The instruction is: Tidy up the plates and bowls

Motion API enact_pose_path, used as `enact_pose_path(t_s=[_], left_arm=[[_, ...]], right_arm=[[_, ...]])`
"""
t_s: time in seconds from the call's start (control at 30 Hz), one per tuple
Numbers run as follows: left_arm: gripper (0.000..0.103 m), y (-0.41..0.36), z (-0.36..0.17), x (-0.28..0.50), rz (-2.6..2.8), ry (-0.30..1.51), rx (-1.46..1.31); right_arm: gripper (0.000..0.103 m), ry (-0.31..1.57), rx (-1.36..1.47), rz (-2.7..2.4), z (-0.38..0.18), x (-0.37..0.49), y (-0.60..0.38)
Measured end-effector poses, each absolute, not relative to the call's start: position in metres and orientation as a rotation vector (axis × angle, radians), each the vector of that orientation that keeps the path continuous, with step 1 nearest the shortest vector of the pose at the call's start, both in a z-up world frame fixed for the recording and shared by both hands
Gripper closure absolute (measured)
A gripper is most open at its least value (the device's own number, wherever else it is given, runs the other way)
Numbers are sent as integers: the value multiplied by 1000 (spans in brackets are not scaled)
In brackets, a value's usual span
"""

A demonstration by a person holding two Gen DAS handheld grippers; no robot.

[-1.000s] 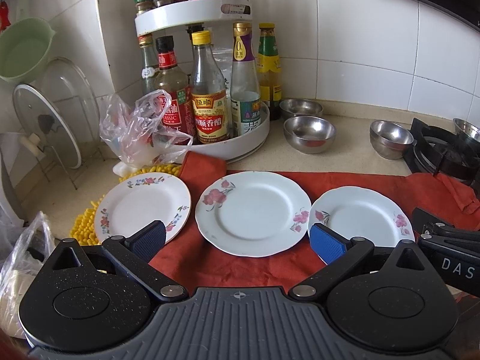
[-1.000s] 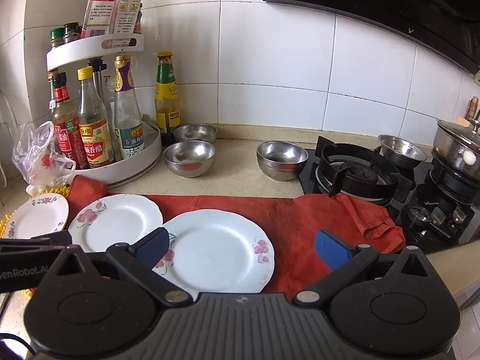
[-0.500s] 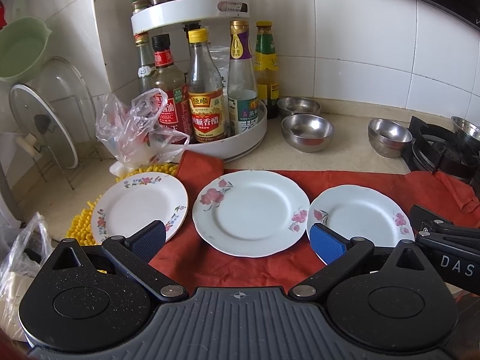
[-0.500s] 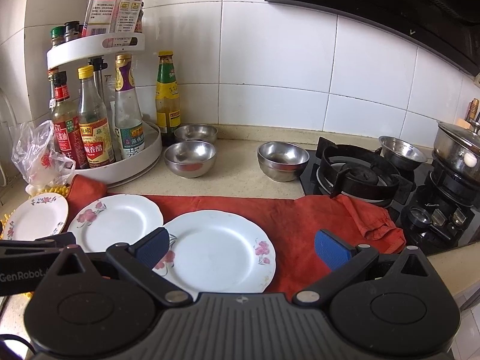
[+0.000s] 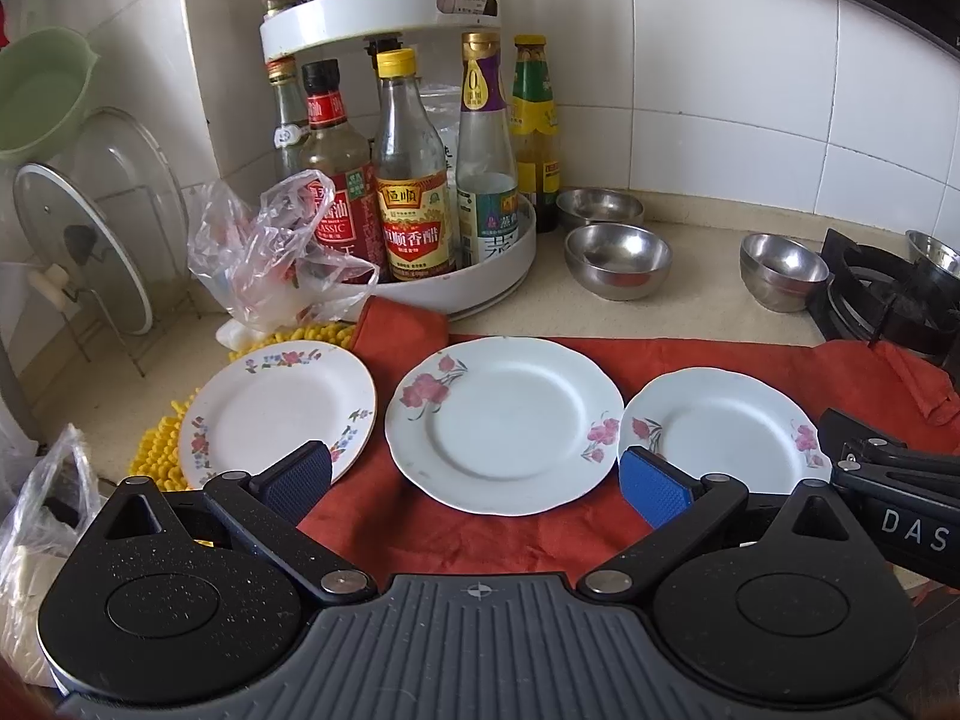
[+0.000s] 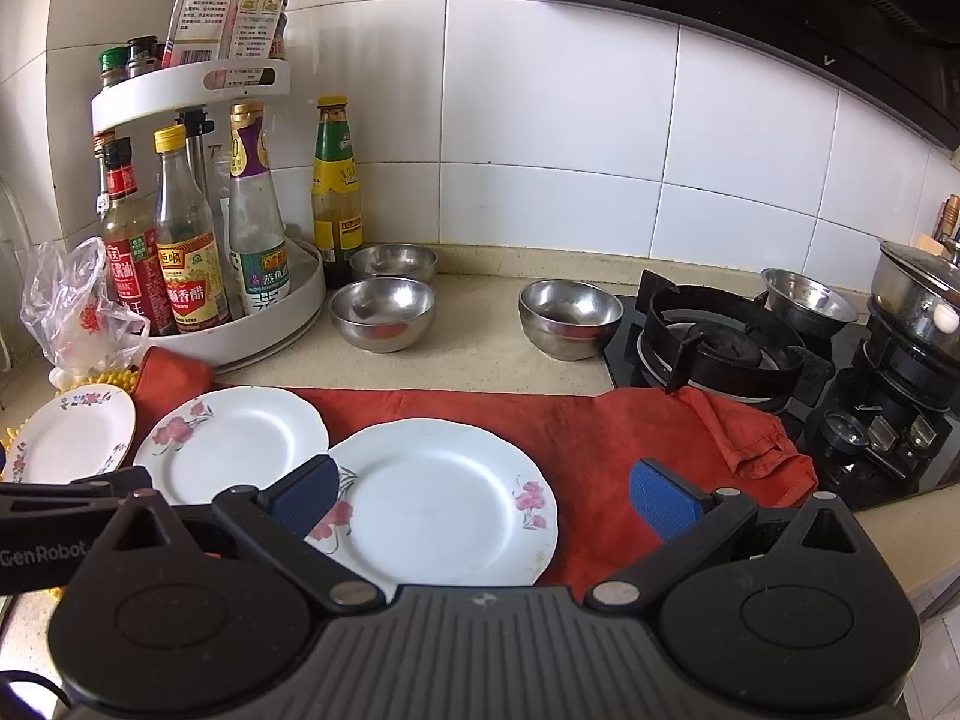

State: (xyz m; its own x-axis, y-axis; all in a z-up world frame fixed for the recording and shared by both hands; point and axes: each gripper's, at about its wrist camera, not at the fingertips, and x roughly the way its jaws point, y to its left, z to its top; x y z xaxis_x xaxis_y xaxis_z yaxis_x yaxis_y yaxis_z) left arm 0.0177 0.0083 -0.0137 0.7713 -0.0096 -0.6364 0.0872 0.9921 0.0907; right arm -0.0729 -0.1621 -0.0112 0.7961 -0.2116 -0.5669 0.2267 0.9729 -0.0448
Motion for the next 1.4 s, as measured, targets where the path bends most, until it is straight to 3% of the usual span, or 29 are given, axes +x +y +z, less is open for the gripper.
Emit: enact_pose_path(t_s=[1.4], left_arm=[[0, -6, -23, 39, -55, 735, 130]], right_arm=[[0, 656, 46, -241, -21, -53, -176]])
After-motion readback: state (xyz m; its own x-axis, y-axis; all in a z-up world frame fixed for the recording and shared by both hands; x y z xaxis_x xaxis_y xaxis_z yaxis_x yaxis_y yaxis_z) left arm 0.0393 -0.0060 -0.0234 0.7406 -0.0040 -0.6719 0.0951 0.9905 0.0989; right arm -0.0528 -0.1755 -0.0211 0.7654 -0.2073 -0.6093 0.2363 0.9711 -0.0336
